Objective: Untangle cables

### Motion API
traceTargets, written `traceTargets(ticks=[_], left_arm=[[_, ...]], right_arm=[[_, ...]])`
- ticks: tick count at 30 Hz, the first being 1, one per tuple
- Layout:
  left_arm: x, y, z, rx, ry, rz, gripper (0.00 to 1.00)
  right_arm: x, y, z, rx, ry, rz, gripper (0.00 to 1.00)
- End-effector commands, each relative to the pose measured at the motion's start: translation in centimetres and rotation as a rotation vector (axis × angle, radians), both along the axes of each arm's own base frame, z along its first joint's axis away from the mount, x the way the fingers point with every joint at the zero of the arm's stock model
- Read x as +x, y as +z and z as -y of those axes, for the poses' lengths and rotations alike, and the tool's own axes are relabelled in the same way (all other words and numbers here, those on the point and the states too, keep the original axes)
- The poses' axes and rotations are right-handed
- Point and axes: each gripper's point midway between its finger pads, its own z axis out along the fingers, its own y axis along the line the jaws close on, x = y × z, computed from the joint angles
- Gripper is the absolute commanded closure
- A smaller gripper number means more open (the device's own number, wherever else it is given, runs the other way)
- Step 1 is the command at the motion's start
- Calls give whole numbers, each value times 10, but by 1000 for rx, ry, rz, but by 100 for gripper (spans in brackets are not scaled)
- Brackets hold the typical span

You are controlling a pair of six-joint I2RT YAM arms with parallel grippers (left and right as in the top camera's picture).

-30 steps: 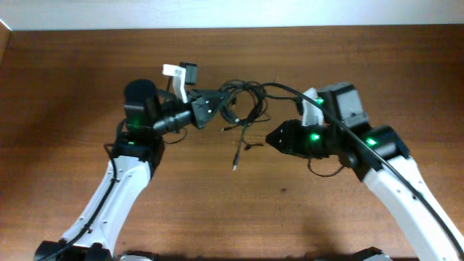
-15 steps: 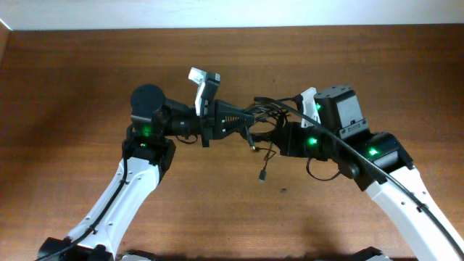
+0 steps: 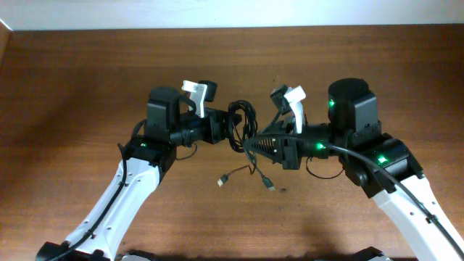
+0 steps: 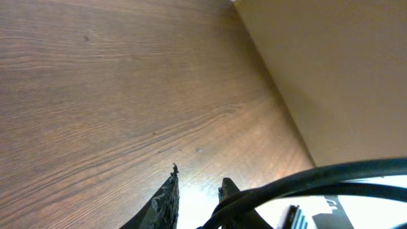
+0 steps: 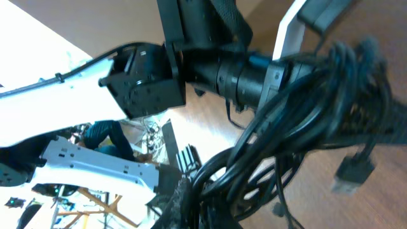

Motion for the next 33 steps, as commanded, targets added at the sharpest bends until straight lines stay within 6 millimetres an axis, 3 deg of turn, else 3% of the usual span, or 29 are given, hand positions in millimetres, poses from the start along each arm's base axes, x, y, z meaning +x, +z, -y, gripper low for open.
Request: traceTargets(ticks=[1, 3, 4, 6, 9, 11, 12, 13, 15, 17, 19, 21, 23, 25, 26, 28, 29, 30, 31, 33], left_arm=[[42, -14, -75, 137, 279, 37, 1], [53, -11, -124, 42, 419, -51, 1], [48, -3, -136, -39, 385, -65, 2], [38, 10, -142, -138, 308, -70, 5], [37, 11, -147, -149, 313, -71, 1], [23, 27, -129, -202, 158, -10, 1], [2, 49, -107, -214, -81, 192, 0], [-7, 54, -95, -213, -168, 262, 0], [-17, 46, -68, -177, -251, 294, 1], [-17, 36, -53, -142, -250, 259, 0], [-24, 34, -33, -100, -318, 331, 0], [-29, 33, -21, -32, -398, 485, 1], [-9, 15, -22, 116, -301, 481, 1], [-13, 16, -9, 119, -331, 499, 0], [-14, 14, -3, 133, -336, 504, 6], [-1, 0, -7, 253, -251, 483, 54], [0, -1, -7, 258, -248, 476, 43], [-1, -2, -8, 252, -241, 458, 11], [-1, -2, -8, 242, -231, 439, 1], [9, -6, -18, 223, -115, 324, 1]], right_arm=[[2, -8, 8, -66, -63, -6, 96], [7, -32, 20, -174, -151, -67, 96], [10, -40, 25, -212, -183, -81, 96], [14, -46, 24, -226, -189, -93, 96], [17, -62, 23, -258, -183, -151, 96], [20, -66, 22, -265, -182, -162, 96], [21, -66, 21, -261, -183, -156, 96], [22, -64, 20, -256, -183, -148, 96], [23, -63, 20, -249, -182, -140, 96], [24, -62, 19, -246, -183, -133, 96], [25, -61, 19, -242, -183, -127, 96], [22, -58, 16, -225, -161, -135, 96], [9, -49, 10, -168, -88, -159, 96], [2, -43, 6, -132, -43, -174, 96], [-1, -41, 5, -118, -25, -180, 96], [-4, -39, 4, -105, -9, -186, 96], [-4, -39, 4, -107, -10, -185, 96], [2, -43, 6, -131, -41, -175, 96], [14, -53, 12, -191, -120, -153, 96], [33, -64, 23, -269, -226, -110, 96]])
